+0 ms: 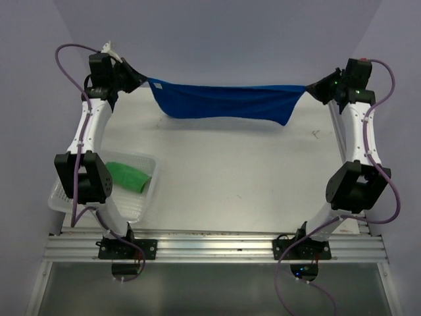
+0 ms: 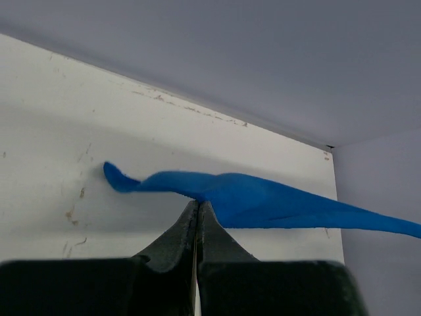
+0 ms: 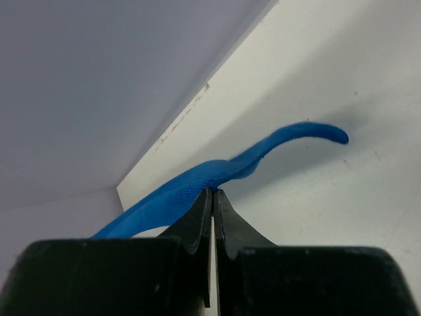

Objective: Roll the towels
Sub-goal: Flatten the towel

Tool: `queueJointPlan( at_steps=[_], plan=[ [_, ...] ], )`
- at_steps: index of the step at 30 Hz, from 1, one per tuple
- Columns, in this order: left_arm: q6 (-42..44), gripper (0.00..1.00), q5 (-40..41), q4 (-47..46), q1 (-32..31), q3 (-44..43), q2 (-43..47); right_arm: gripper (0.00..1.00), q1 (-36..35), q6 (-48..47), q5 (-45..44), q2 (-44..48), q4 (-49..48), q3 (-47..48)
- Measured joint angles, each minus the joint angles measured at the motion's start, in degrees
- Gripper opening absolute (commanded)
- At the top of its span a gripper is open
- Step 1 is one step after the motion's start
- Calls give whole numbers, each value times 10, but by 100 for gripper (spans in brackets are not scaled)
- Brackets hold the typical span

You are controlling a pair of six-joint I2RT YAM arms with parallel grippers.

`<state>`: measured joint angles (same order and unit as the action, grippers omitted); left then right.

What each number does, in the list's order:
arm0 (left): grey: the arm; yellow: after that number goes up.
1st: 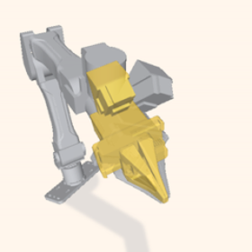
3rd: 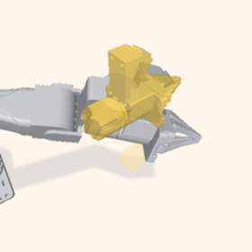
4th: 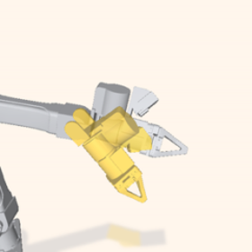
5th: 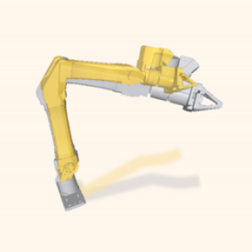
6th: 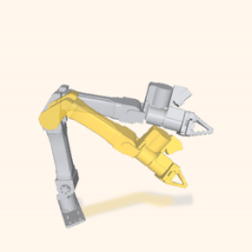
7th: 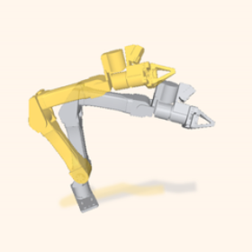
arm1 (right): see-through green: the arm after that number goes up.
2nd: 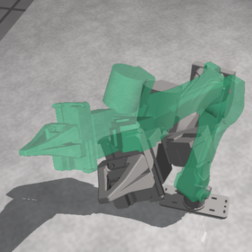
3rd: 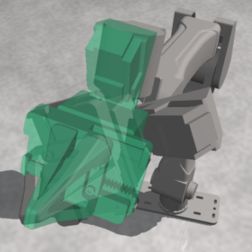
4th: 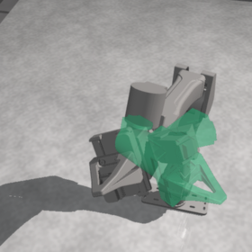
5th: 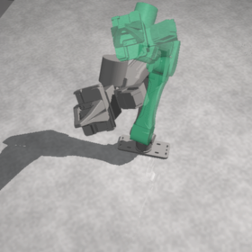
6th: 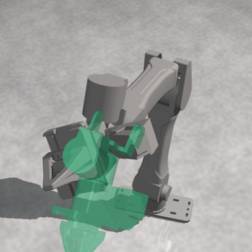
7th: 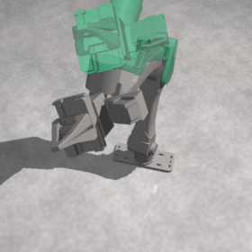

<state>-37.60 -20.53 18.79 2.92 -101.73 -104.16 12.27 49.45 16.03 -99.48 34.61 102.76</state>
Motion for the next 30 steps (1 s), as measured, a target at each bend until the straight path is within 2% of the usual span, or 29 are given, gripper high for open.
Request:
queueJointPlan(
  at_steps=[5, 12, 15, 21, 30],
  plan=[
    [-3, 0, -26, -26, 25, 114, 42, 0, 15, 4, 22, 34, -36, -90],
    [-4, 0, -48, -77, 34, 332, 113, 0, 20, -1, 52, 110, -88, -314],
    [-3, 0, -47, -82, 34, 398, 133, 0, 21, -11, 58, 134, -87, -393],
    [9, 0, -29, -77, 34, 453, 151, 0, 21, -42, 55, 156, -83, -464],
    [25, 0, 5, -68, 34, 458, 148, 0, 21, -63, 33, 161, -82, -506]
  ],
)
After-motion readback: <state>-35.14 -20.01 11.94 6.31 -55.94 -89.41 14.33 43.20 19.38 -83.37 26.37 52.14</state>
